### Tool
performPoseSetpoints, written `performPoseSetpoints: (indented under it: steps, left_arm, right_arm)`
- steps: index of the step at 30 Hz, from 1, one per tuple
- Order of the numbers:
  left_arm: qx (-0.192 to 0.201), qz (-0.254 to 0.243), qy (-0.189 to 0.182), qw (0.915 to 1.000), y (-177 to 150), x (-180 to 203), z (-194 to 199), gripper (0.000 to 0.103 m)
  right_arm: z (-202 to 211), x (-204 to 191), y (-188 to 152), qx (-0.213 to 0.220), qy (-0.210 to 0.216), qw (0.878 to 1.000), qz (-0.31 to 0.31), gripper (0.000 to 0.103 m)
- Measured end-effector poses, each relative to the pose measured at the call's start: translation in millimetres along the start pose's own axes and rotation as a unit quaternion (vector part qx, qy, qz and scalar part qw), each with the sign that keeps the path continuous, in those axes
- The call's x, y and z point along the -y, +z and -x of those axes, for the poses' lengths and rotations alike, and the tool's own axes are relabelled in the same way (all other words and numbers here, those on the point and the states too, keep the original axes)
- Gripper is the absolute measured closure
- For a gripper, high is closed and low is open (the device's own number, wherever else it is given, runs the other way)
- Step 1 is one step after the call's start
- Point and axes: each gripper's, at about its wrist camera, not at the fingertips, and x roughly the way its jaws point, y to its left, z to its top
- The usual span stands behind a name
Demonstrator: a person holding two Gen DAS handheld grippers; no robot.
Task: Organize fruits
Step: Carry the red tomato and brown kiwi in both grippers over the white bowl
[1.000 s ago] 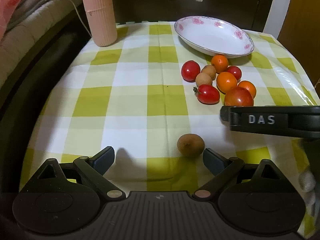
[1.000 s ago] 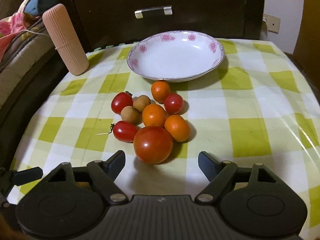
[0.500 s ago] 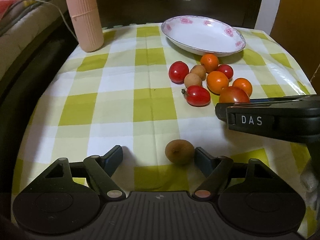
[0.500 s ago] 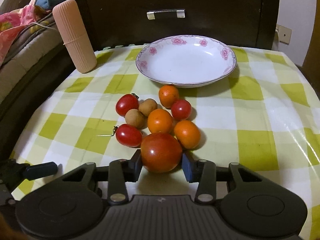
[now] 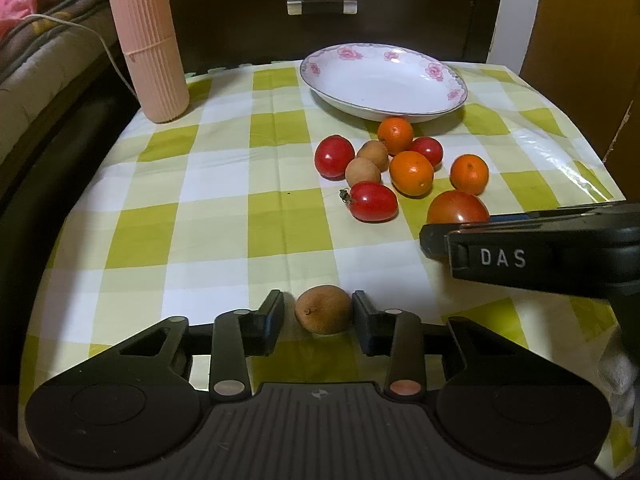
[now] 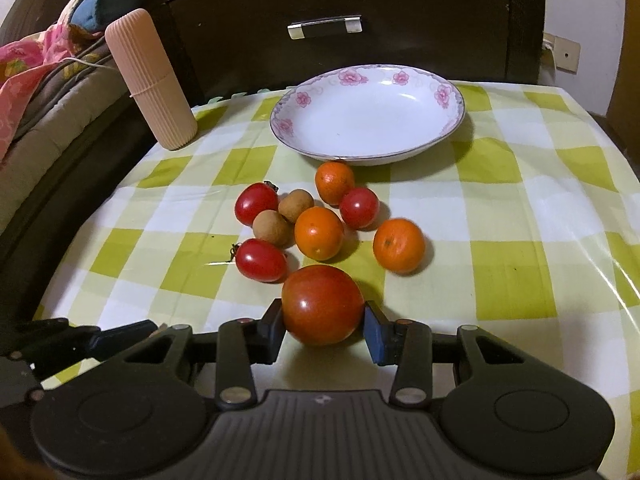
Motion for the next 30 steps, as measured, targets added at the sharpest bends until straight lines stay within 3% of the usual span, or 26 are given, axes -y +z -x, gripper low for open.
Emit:
performPoseSetpoints:
  steps: [10,15,22,30]
  left_arm:
    - [-0.014,-0.012,0.005,0.9998,2,2,3,0.066]
    - [-0.001,-0.012,0.004,0.9999,9,3,15,0.066]
    - [0.0,0.023,-0.016,0.9996,19,-3,26,0.066]
    - [0.015,0.035,-0.038,0.9985,63,-9,13,0.066]
  right_arm:
    - [9,1,-5,-0.001,0.001,1.0,0.001,0.063]
    - [24,10,-9,-0.002,0.008,1.0,-0.023,0.063]
    - [62,15,-4,0.029,-0.012,0.999,-0.024,0.063]
    - [61,19,21,0.047,-0.021,0.998,-0.038,0.063]
